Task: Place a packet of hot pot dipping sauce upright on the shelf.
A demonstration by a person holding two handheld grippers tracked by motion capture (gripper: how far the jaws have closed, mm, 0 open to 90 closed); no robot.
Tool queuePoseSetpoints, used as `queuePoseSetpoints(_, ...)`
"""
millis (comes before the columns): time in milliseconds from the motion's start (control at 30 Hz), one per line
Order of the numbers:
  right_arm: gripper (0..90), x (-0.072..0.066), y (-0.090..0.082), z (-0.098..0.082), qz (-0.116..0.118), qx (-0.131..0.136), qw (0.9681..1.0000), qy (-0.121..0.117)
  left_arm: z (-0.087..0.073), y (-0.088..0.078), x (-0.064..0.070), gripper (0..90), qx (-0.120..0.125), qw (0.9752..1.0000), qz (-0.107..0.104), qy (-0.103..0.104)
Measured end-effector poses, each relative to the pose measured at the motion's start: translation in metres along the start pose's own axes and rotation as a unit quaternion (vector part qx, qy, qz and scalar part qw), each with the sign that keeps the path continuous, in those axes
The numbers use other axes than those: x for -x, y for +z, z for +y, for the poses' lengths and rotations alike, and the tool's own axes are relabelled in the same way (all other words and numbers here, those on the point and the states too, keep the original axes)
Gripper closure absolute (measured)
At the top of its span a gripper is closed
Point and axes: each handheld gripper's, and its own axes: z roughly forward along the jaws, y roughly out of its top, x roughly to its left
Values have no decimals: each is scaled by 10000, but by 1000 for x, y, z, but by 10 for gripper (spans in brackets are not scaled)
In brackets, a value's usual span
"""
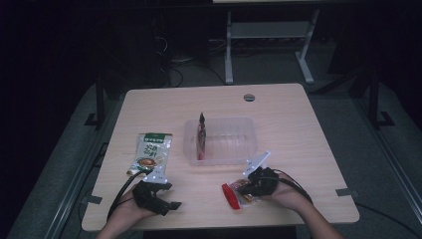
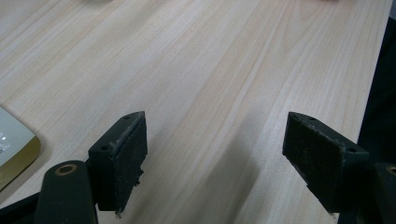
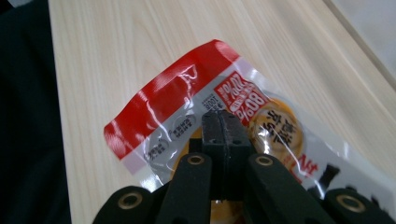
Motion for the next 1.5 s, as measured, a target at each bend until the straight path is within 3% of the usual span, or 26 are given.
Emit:
queuePoseSetpoints(100,898,-2,1,5,10,66,9999,-90,1,0,1,222,41,10000,-19,12)
queuePoseSetpoints(200,898,1,-13,1,32,372,9993,72,3,-1,3,233,81,9999,-71,18)
queuePoseSetpoints(300,898,2,-33,-10,-148,545,9975,431,10,0,6,265,214,9997,-149,16)
queuePoseSetpoints(367,898,6,-45,-20,-341,612,9962,524,18,0,9,327,314,9991,-270,90)
queuePoseSetpoints(500,898,11,-66,-45,-668,729,9914,861,35,5,19,398,384,9980,-366,357)
queuePoseSetpoints(633,898,19,-77,-67,-802,693,9872,1189,47,15,25,378,385,9971,-454,464)
queuePoseSetpoints(833,898,36,-71,-83,-815,448,9842,1507,59,27,33,369,349,9960,-536,625)
queuePoseSetpoints(1200,898,35,-60,-77,-562,428,9870,1441,55,22,30,369,364,9963,-491,604)
queuePoseSetpoints(1500,898,27,-47,-60,-371,441,9919,1133,56,22,29,374,394,9962,-469,624)
